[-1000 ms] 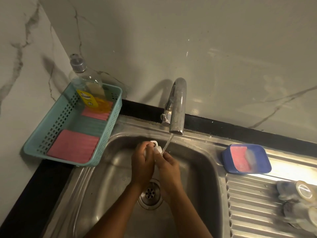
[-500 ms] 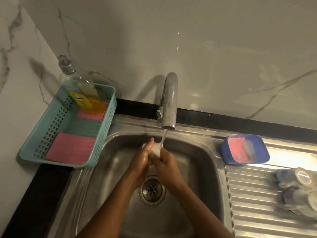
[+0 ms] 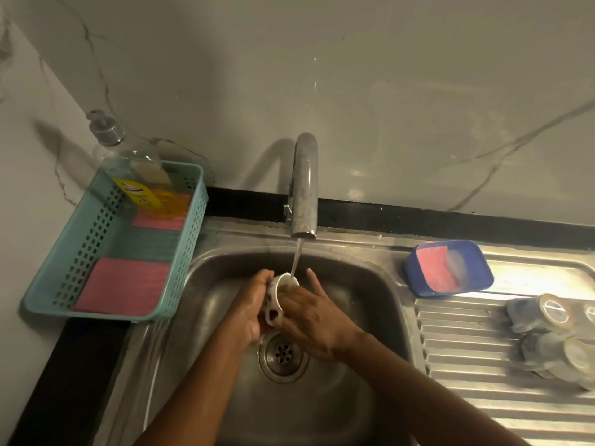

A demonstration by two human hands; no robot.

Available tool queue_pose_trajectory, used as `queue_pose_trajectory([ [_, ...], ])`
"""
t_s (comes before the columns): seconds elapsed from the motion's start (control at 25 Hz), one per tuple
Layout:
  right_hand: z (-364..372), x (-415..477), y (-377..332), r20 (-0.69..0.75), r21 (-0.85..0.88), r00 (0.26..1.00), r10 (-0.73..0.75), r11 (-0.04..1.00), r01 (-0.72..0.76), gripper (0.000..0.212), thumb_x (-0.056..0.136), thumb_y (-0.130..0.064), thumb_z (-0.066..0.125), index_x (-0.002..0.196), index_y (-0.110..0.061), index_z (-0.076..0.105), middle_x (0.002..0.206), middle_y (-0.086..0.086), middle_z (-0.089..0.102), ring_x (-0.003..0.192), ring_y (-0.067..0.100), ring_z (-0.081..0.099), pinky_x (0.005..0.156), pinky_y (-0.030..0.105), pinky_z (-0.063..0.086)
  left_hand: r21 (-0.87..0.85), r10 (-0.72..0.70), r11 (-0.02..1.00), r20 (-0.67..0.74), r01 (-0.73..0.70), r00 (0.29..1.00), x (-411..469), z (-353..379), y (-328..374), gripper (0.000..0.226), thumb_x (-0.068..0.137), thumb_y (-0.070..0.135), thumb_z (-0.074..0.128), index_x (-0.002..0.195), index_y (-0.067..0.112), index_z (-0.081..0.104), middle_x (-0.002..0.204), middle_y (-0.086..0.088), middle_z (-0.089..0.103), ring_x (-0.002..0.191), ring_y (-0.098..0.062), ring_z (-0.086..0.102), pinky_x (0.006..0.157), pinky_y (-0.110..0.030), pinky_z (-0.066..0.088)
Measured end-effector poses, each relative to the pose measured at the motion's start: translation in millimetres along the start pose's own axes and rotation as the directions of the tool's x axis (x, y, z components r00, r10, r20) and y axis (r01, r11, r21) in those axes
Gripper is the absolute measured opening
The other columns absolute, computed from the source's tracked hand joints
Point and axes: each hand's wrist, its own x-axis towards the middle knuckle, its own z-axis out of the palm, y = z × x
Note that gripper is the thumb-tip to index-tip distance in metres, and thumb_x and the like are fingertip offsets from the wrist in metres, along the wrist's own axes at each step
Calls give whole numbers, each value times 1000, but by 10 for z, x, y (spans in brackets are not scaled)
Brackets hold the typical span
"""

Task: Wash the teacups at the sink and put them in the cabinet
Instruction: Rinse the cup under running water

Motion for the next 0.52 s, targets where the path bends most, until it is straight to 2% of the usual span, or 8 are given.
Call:
queue_pose_trajectory([
  [0.08,-77,128,-239,-139,395,950,279,895,-205,31,108,-33,39,106,-14,63,105,1,69,102,3,60,114,46,36,-99,130,988,97,-120,987,-2,10,-15,35,100,39,51,91,11,70,74,-8,69,64,-18,66,57,-28,53],
  [0.12,-105,209,-371,-141,688,863,485,675,-266,31,108,-29,42,102,-10,65,96,4,71,90,7,65,99,40,50,-139,248,962,96,-233,964,22,12,-57,34,101,36,51,103,7,70,87,-12,72,76,-20,70,68,-32,56],
  [0.2,-181,322,-523,64,966,732,678,143,-217,30,107,-25,45,109,-7,69,101,11,75,92,15,70,85,34,56,-157,452,884,48,-440,891,115,-10,-160,37,100,34,53,122,8,66,114,-16,71,103,-26,69,90,-40,53],
  [0.28,-210,333,-636,119,991,762,636,-27,-132,28,106,-22,46,117,-8,68,109,10,74,98,16,70,87,30,56,-206,513,841,10,-500,858,99,-21,-145,39,96,39,53,112,6,67,107,-20,70,98,-29,69,88,-42,52],
  [0.32,-161,267,-654,-8,984,819,574,152,-97,26,105,-21,47,120,-9,65,112,5,72,102,14,67,90,28,55,-267,476,846,-15,-462,879,78,-9,-88,35,96,36,53,98,5,68,91,-19,70,84,-26,70,79,-37,53],
  [0.4,40,105,-511,-292,575,924,247,818,-37,25,103,-22,50,122,-11,61,116,1,66,111,14,60,108,38,42,-255,320,913,-36,-319,947,3,53,29,33,96,28,51,74,8,65,63,-8,65,55,-17,64,57,-26,51],
  [0.44,152,38,-300,-301,243,951,70,970,6,26,101,-23,53,122,-11,61,117,2,66,115,16,58,117,48,32,-147,232,961,-25,-233,972,-14,59,40,36,96,27,49,67,11,64,55,-5,62,46,-16,60,50,-24,48],
  [0.52,227,-3,10,-175,-69,984,-44,997,33,28,97,-20,60,124,-12,63,119,5,67,120,20,58,124,56,14,39,54,998,6,-54,999,-41,28,25,38,94,28,44,66,13,65,53,-5,61,43,-17,57,49,-23,46],
])
